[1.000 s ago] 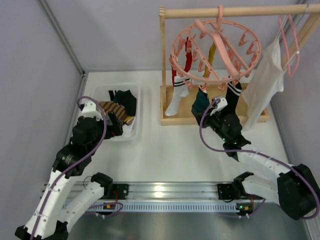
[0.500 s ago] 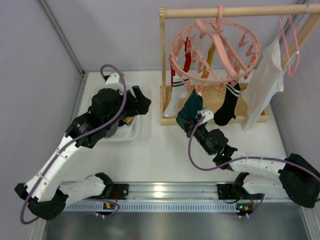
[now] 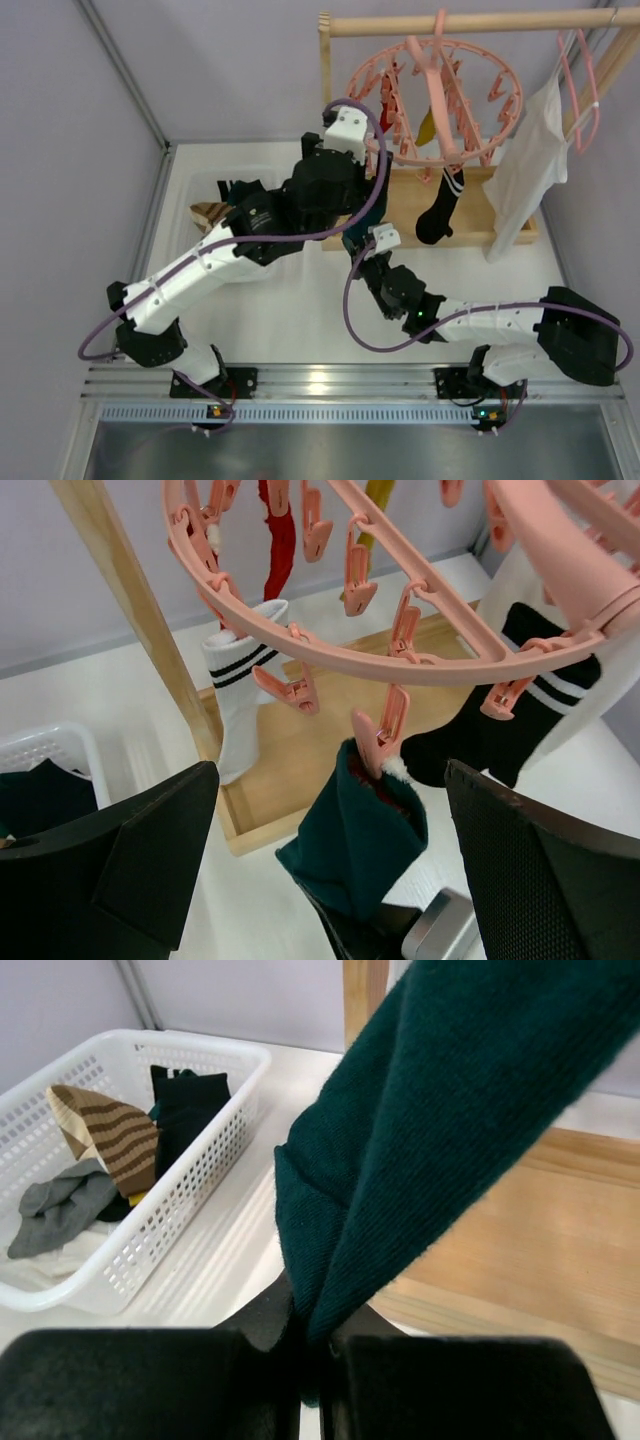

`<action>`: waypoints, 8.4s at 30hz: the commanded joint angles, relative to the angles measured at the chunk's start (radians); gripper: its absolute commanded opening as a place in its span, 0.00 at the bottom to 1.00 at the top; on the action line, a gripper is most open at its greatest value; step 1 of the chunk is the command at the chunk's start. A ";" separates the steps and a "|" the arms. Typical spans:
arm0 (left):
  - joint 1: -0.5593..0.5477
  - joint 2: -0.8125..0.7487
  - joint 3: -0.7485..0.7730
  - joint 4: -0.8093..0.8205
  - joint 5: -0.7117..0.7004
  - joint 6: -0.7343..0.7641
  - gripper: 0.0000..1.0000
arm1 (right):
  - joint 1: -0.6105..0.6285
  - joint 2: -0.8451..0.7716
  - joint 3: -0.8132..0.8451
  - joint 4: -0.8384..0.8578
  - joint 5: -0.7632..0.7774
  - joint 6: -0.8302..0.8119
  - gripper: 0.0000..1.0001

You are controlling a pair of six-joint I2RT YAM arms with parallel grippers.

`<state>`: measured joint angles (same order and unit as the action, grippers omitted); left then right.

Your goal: Remove the socks clipped to the hanger

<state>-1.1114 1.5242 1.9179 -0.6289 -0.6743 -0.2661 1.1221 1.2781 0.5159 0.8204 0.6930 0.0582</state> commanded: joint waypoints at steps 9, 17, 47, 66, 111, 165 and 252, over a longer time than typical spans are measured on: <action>-0.005 0.157 0.145 -0.023 -0.143 0.152 0.87 | 0.077 0.112 0.139 0.003 0.128 -0.097 0.00; -0.005 0.212 0.174 -0.020 -0.206 0.186 0.76 | 0.093 0.130 0.157 0.005 0.132 -0.104 0.00; 0.045 0.344 0.276 -0.017 -0.180 0.202 0.12 | 0.145 0.093 0.116 0.025 0.146 -0.115 0.00; 0.058 0.055 -0.015 -0.014 -0.145 0.079 0.98 | 0.162 -0.429 -0.186 -0.352 0.033 0.109 0.00; 0.496 -0.904 -0.847 -0.230 -0.283 -0.252 0.98 | -0.125 0.628 1.372 -1.022 -0.853 0.111 1.00; 0.516 -0.745 -0.924 -0.058 0.355 -0.047 0.98 | -1.002 -0.623 -0.005 -0.641 -0.688 -0.091 1.00; -0.137 0.255 0.356 -0.061 -0.157 -0.007 0.93 | -0.145 -0.502 -0.132 -0.320 -0.240 0.144 0.00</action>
<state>-1.2842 1.8114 2.2864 -0.7113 -0.8097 -0.2630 0.9279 0.7609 0.3424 0.4290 0.3950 0.2104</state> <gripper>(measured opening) 0.939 0.006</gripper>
